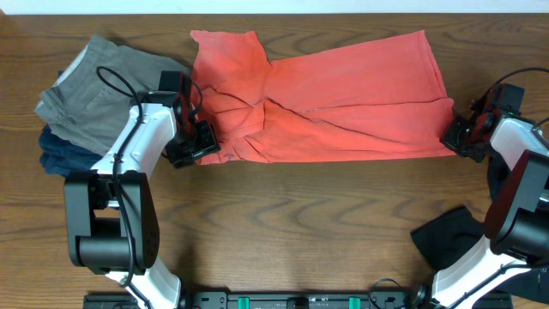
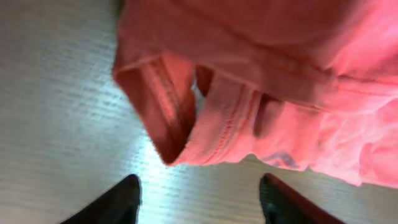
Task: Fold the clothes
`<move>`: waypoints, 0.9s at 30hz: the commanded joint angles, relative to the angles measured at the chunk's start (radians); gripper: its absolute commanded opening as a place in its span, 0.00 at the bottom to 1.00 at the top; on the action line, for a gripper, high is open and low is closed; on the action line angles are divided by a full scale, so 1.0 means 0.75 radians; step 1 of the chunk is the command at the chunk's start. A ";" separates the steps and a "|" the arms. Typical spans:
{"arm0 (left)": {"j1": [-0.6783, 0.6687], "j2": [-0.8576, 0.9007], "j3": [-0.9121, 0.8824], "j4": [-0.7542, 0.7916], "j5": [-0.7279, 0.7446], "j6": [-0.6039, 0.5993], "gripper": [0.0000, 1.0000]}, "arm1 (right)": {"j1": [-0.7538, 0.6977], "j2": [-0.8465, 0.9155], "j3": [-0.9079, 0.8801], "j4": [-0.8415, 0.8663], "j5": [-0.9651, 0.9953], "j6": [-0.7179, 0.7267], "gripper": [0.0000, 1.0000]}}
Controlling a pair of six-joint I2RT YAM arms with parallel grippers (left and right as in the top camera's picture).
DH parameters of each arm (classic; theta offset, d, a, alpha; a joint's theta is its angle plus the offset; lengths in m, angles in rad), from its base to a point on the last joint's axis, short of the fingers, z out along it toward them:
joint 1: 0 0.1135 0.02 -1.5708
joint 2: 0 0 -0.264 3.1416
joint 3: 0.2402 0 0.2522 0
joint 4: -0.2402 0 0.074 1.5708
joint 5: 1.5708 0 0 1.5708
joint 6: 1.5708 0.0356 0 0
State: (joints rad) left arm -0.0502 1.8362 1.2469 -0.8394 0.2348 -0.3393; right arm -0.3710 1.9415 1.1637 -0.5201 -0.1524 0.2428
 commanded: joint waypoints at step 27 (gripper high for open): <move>0.114 -0.030 -0.170 0.078 -0.264 0.050 0.06 | 0.015 0.065 -0.063 -0.140 0.213 0.030 0.06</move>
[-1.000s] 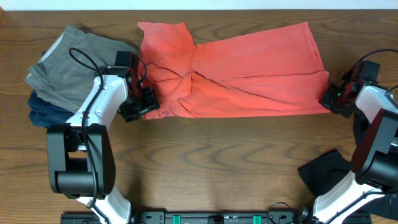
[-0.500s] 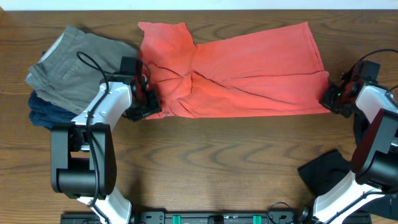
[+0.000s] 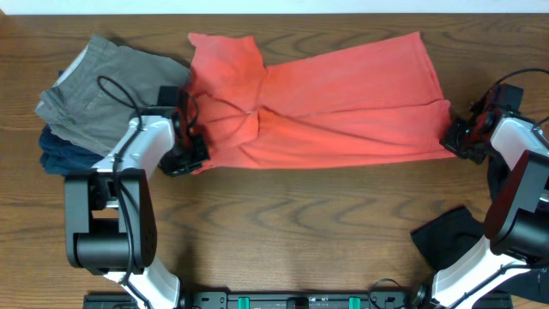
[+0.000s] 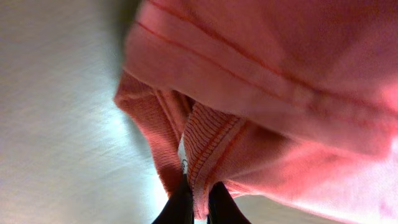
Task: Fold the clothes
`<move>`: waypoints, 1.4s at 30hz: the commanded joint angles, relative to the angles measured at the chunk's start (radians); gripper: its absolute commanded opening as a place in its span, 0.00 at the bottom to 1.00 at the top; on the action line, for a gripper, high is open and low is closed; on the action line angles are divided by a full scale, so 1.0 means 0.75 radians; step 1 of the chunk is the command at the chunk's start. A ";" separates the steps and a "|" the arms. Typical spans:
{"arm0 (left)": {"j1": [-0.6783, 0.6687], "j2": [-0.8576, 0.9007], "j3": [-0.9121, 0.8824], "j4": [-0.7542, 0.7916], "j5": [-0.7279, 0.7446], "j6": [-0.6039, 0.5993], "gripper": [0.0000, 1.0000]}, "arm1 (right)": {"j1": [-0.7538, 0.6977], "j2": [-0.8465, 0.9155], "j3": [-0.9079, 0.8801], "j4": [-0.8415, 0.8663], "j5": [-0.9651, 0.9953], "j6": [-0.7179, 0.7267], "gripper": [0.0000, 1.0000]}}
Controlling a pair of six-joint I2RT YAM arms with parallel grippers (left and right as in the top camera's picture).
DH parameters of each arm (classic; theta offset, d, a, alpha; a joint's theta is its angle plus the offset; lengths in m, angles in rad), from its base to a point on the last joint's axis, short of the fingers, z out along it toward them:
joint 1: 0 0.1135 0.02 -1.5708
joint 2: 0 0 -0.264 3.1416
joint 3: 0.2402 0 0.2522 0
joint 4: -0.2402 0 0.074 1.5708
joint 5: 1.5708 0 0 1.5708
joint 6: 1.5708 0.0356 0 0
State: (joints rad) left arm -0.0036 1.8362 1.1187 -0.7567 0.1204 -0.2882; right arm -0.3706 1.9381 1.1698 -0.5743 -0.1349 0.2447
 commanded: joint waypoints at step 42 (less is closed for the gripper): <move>0.091 -0.434 0.028 -0.633 0.011 0.044 0.65 | -0.141 -0.426 -0.049 -0.307 -0.233 -0.034 0.50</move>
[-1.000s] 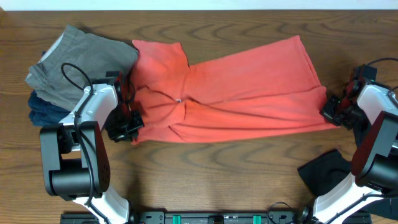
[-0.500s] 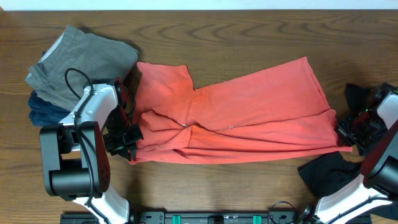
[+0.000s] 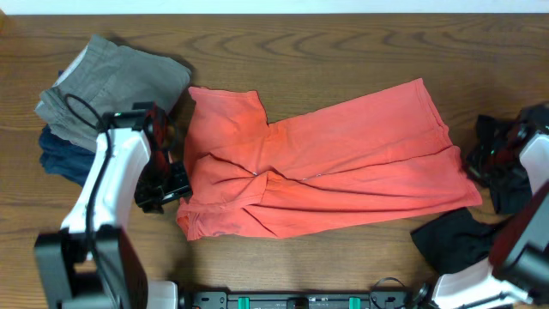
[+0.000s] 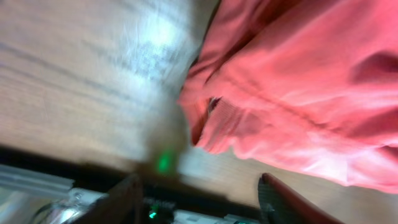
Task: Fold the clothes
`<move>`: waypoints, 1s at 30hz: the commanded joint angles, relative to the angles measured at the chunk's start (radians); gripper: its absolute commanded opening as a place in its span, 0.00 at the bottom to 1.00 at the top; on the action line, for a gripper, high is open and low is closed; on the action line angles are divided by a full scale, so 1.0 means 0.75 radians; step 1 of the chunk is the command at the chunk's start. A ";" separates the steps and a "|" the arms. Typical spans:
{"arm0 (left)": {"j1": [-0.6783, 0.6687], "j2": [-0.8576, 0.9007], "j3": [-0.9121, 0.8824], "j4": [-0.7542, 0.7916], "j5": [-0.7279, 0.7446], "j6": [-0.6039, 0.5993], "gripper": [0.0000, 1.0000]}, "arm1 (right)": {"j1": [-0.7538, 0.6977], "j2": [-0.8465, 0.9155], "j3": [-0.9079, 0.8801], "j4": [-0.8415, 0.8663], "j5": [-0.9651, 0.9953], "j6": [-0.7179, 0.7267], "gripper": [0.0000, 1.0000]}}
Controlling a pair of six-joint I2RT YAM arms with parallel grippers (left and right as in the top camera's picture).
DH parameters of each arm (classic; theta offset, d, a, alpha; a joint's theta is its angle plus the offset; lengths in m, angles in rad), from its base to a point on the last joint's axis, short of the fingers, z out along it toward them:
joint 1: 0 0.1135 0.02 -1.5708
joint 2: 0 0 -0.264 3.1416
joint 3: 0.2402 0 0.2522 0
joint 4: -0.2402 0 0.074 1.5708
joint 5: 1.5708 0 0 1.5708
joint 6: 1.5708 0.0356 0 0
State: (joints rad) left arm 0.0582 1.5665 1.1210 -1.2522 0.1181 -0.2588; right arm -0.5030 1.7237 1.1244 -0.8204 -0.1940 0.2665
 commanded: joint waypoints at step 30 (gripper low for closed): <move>-0.140 0.356 0.054 1.409 0.030 0.141 0.76 | 0.209 -0.261 -0.030 0.012 -0.153 -0.123 0.59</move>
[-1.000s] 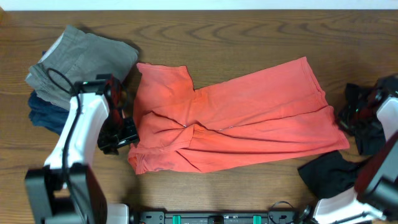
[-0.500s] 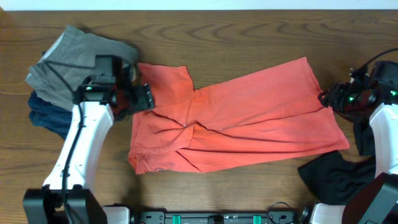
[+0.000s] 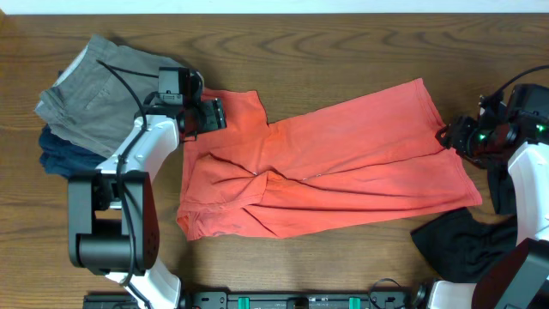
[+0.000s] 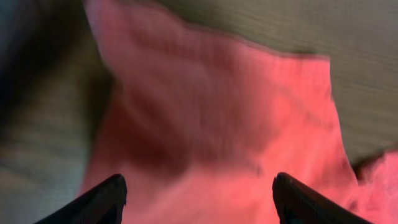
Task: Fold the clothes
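Observation:
A coral-red garment [image 3: 343, 163] lies spread across the middle of the table, rumpled at its lower left. My left gripper [image 3: 214, 114] hovers over its upper left corner, next to the stack of clothes. In the left wrist view the red cloth [image 4: 217, 112] fills the frame, and the left gripper [image 4: 199, 186] is open with nothing between its fingertips [image 4: 112, 190]. My right gripper [image 3: 448, 136] sits at the garment's upper right edge. Whether it holds the cloth cannot be told from above.
A stack of folded clothes stands at the far left, grey-olive shorts [image 3: 94, 90] on a navy piece [image 3: 60, 154]. A black cloth [image 3: 450, 240] lies at the front right by the right arm's base. The table's front edge runs along the bottom.
My left gripper has moved from the garment's lower left edge to its upper left corner, still open. The right gripper has moved up and inward to the upper right edge. The garment lies as before.
The garment lay at the far side, my left gripper open at its lower left hem and the right at its right edge. Then the left was shut on the hem. Later the garment lay nearer the front, left open beside it. Both grippers are now at its upper corners.

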`<move>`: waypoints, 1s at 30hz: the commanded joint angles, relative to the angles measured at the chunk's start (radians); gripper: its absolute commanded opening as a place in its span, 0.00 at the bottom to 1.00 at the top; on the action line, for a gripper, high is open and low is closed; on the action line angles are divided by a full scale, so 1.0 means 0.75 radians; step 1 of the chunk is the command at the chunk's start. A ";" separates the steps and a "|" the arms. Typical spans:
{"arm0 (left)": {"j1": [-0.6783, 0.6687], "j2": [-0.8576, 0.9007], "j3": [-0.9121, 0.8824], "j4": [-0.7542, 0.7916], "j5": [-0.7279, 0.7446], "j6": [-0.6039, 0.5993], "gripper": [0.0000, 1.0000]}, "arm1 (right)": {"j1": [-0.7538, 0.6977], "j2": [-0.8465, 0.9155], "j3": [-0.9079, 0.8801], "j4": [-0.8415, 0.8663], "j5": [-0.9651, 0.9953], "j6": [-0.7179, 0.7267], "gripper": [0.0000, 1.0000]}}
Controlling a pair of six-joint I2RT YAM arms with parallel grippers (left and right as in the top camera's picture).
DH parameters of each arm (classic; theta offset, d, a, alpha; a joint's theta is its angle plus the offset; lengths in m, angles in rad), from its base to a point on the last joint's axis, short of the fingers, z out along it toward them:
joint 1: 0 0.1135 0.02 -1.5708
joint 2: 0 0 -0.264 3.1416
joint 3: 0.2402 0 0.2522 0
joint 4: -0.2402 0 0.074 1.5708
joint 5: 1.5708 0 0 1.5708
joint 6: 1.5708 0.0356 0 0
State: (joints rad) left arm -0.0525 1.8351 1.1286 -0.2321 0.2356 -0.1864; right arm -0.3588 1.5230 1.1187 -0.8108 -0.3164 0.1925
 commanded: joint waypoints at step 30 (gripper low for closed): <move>-0.007 0.113 0.044 0.251 0.025 0.037 0.06 | 0.020 0.015 -0.047 0.095 0.042 -0.019 0.50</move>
State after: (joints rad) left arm -0.0563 1.9778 1.1355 -0.0273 0.2031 -0.1570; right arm -0.3588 1.5242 1.0889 -0.7498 -0.2878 0.1890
